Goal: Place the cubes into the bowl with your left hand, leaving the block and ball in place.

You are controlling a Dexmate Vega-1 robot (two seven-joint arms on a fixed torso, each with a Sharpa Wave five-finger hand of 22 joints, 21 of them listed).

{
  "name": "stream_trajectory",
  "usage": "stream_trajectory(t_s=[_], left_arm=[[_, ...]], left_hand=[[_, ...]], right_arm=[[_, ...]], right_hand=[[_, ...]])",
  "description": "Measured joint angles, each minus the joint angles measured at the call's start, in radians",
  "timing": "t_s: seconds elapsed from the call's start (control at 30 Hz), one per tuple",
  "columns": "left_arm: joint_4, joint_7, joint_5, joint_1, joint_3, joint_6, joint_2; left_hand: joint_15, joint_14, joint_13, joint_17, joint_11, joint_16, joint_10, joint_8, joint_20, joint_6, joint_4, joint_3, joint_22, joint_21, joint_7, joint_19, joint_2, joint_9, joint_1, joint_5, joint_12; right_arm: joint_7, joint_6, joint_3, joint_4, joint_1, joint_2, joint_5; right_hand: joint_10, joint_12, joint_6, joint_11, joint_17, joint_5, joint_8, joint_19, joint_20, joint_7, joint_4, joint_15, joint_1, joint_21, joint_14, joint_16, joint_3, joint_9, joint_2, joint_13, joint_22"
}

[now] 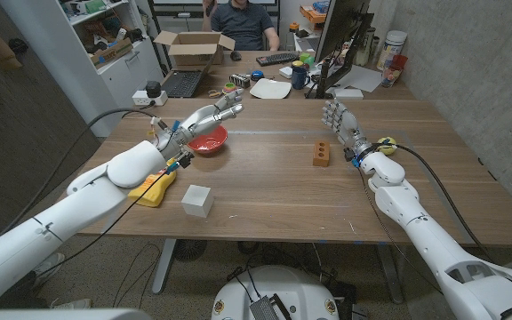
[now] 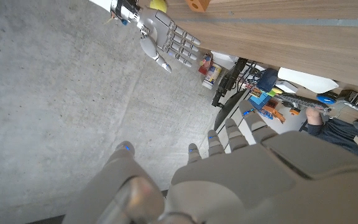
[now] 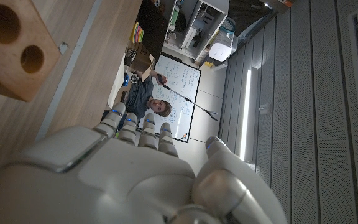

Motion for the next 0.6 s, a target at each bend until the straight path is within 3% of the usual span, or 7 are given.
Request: stream_trajectory(t_s=[0.3,0.6], left_arm=[[-0.119,0.006,0.112,0.078,-0.061,0.069,0.051],[-0.301,-0.002,0.347,0.208,-0.151,0.242,0.107]], left_hand=[[-0.006,-0.006,0.000,0.000,-0.013,-0.006,-0.013,0.000,-0.002,-0.009,-0.004,-0.004,0.003,-0.004,-0.009,-0.002,-0.008,0.003,0.008,0.004,-0.005],[-0.014,-0.021,0.000,0.000,-0.025,-0.006,-0.025,0.000,-0.002,-0.011,-0.012,-0.012,0.003,-0.011,-0.011,-0.009,-0.018,0.002,0.019,0.004,-0.005]], right_arm=[[0.005,0.010,0.000,0.020,0.009,0.011,0.000],[0.007,0.016,0.000,0.033,0.017,0.020,-0.003]], right_hand=[[0.003,0.004,0.000,0.003,0.000,0.000,0.000,0.000,0.000,0.000,0.000,0.000,0.000,0.000,0.000,0.000,0.000,0.000,0.000,0.000,0.000],[0.003,0.004,0.000,0.003,0.003,0.000,0.000,0.000,0.000,0.000,0.000,0.000,0.000,0.000,0.000,0.000,0.000,0.000,0.000,0.000,0.000]])
